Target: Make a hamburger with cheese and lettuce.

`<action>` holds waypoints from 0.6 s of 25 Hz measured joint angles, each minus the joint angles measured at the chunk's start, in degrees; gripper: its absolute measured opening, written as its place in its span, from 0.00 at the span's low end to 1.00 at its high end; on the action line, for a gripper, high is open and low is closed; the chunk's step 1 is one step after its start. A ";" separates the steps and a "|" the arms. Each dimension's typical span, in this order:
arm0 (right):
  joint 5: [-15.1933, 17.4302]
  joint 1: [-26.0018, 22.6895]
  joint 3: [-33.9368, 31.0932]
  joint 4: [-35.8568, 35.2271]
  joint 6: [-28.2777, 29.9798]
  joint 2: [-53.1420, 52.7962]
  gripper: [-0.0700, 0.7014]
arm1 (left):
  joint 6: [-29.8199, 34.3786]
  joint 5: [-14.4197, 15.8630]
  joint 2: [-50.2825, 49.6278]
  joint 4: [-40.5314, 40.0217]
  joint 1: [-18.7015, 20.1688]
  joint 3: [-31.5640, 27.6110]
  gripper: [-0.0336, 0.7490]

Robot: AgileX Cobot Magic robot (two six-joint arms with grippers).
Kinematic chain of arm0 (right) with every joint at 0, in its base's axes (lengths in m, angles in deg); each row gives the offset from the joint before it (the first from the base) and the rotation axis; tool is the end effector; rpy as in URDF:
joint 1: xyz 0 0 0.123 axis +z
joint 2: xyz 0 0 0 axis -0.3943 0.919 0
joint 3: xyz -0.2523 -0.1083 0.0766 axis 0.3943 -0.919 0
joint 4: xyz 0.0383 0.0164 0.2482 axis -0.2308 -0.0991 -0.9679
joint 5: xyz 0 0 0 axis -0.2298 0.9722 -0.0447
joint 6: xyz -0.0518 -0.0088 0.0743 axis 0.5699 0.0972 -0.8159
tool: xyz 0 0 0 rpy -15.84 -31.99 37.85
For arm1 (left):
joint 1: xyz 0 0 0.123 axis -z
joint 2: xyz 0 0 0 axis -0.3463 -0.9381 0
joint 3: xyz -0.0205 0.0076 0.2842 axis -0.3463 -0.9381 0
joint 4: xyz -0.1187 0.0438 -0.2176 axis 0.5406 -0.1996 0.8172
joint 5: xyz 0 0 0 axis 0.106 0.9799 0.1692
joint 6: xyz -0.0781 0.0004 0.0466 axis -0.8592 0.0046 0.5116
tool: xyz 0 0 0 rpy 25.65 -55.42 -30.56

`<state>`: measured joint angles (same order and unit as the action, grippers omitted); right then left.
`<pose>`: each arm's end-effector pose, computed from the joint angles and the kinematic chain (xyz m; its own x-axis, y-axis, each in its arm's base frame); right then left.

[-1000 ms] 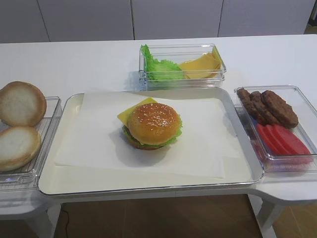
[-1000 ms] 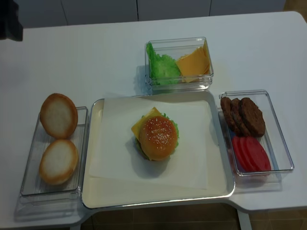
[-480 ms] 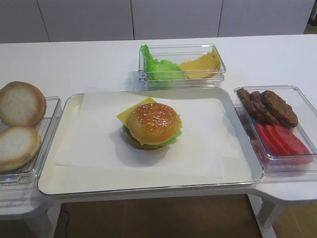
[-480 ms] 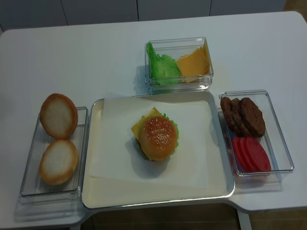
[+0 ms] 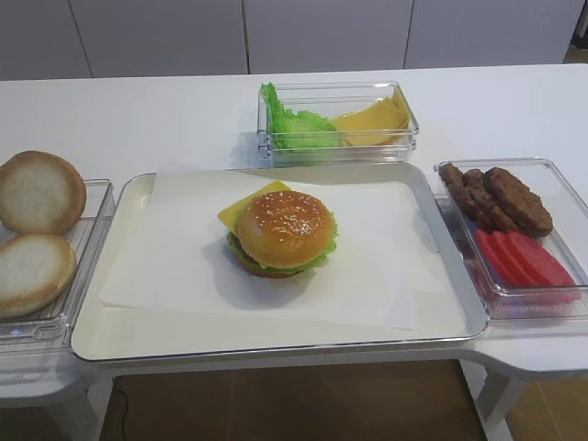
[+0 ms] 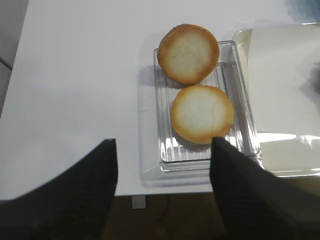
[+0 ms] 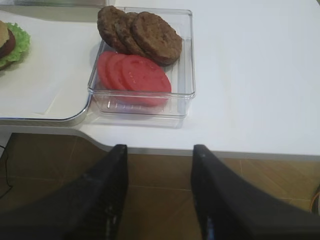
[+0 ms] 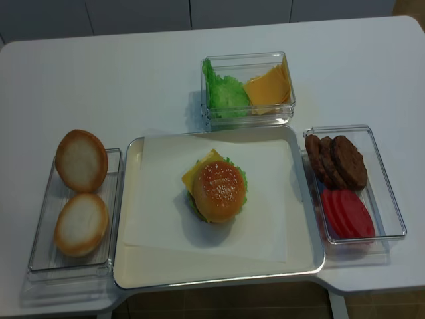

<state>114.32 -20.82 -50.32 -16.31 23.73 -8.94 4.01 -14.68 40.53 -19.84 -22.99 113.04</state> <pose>-0.0102 0.0082 0.2686 -0.5034 -0.0553 -0.8623 -0.1413 0.9898 0.0190 0.0736 0.0077 0.3999 -0.6959 -0.0405 -0.7170 -0.0857 0.9960 0.0269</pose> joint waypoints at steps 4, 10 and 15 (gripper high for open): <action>0.00 0.00 0.00 0.00 0.00 0.00 0.51 | -0.09 0.12 6.70 -1.66 0.00 -3.79 0.60; 0.00 0.00 0.00 0.00 0.00 0.00 0.51 | -0.84 0.34 16.11 -1.76 0.00 -9.05 0.60; 0.00 0.00 0.00 0.00 0.00 0.00 0.51 | -2.76 0.55 23.53 -0.69 0.00 -13.25 0.60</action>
<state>114.32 -20.82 -50.32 -16.31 23.73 -8.94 1.25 -14.13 64.05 -20.53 -22.99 99.80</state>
